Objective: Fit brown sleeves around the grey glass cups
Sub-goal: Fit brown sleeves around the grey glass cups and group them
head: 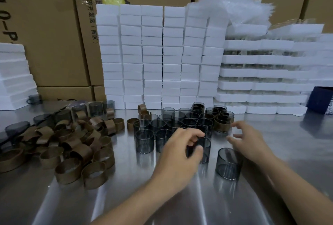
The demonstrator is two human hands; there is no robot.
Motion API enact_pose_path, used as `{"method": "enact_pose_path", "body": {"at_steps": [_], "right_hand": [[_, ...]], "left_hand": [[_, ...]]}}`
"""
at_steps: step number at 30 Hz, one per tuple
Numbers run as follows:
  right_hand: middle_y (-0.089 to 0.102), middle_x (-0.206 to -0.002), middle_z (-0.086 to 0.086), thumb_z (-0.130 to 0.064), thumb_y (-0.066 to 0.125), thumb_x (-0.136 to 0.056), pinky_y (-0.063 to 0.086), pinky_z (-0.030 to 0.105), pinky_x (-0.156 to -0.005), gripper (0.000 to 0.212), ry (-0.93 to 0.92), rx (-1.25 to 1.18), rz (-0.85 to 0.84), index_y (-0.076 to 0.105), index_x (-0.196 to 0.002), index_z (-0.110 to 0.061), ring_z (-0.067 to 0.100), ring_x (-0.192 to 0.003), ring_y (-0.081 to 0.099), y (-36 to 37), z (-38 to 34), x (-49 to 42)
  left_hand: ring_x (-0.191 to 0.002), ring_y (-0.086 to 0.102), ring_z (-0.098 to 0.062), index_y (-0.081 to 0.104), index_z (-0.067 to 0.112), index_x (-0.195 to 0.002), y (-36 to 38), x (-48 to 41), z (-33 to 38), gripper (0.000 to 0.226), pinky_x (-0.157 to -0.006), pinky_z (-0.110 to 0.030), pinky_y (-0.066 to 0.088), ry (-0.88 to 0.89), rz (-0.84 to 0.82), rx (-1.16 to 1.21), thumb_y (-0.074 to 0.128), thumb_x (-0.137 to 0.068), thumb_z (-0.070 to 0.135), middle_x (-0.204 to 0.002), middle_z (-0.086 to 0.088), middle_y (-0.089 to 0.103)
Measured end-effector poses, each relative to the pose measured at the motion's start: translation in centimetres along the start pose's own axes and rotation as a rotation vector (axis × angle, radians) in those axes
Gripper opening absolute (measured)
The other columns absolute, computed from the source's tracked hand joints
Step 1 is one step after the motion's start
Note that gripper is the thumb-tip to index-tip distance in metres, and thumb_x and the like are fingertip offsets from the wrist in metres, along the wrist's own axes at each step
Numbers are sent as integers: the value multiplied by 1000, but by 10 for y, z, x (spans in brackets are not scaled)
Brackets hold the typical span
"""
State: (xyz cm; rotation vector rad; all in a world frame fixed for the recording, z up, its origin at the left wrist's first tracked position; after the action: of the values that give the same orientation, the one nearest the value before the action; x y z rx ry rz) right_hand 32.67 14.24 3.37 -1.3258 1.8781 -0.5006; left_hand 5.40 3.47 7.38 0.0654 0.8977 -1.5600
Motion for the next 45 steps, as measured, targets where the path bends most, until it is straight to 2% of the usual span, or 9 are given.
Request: {"method": "enact_pose_path", "body": {"at_steps": [4, 7, 12, 17, 22, 30, 33, 36, 45], "right_hand": [[64, -135, 11, -18, 78, -98, 56, 42, -99, 38, -23, 23, 0, 64, -133, -16, 25, -109, 72, 3, -3, 1], [65, -132, 9, -22, 78, -99, 57, 45, -101, 40, -51, 61, -11, 64, -135, -15, 25, -111, 72, 4, -8, 2], [66, -131, 7, -24, 78, -98, 57, 44, -100, 37, -63, 96, 13, 66, -132, -15, 23, -108, 72, 5, -10, 0], [67, -131, 5, -27, 77, -99, 51, 35, -94, 36, -70, 130, 23, 67, -132, -17, 19, -103, 67, 5, -8, -1], [70, -126, 1, -28, 76, -99, 55, 43, -95, 25, -76, 110, 81, 70, -123, -24, 19, -107, 66, 1, -11, 4], [69, -101, -16, -15, 71, -100, 54, 28, -76, 22, -375, -79, 350, 66, -109, -34, 3, -94, 66, -16, -82, 33], [70, -111, -12, -22, 66, -102, 57, 33, -87, 23, -562, -135, 377, 70, -125, -21, 10, -101, 67, -5, -127, 56], [63, -125, -16, -29, 63, -98, 45, 16, -100, 43, -725, -153, 316, 60, -140, -21, 2, -114, 59, 15, -166, 70], [57, -138, -14, -20, 70, -94, 50, 23, -106, 60, -730, -303, 232, 50, -150, -25, 8, -129, 59, 55, -174, 60]], "left_hand": [[-159, 6, 2, 29, 52, -161, 58, 22, 15, 56, -120, -30, 13, 236, -282, -374, 46, -108, 55, -169, 25, 14], [-162, -11, -3, 33, 45, -158, 76, 28, 14, 54, -120, -37, 11, 242, -336, -401, 44, -108, 61, -174, 18, 5], [-160, 2, -5, 48, 43, -131, 72, 23, 8, 37, -123, -41, 28, 209, -290, -370, 58, -101, 62, -168, 11, 25], [-158, 3, 1, 55, 41, -120, 68, 22, 11, 28, -117, -24, 10, 272, -195, -376, 64, -100, 58, -153, 18, 47], [-143, 38, 0, 63, 40, -114, 53, 23, 17, 26, -113, -27, 38, 391, -43, -281, 71, -94, 55, -146, 20, 50], [-138, 53, -6, 53, 33, -153, -31, -15, -12, 68, -121, -22, 39, 359, 374, -65, 83, -93, 28, -146, 16, 50], [-140, 52, -9, 49, 21, -161, -39, -21, -23, 79, -121, -22, 38, 319, 405, -55, 86, -92, 18, -144, 17, 47], [-137, 53, -10, 56, 26, -155, -43, -25, -31, 72, -116, -19, 41, 263, 442, -1, 87, -91, 14, -142, 20, 46], [-143, 50, -2, 49, 42, -154, -42, -29, -63, 85, -117, -20, 42, 128, 472, 98, 78, -90, -5, -146, 25, 49]]}}
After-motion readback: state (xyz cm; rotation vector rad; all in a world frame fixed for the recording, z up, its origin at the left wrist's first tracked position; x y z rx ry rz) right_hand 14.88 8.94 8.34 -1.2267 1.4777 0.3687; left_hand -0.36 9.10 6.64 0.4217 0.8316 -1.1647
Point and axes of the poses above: each hand's wrist, its own x-axis away from the middle knuckle, its own y-axis out of the palm, z = x × y, the point moved 9 cm from there along -x, towards the middle knuckle
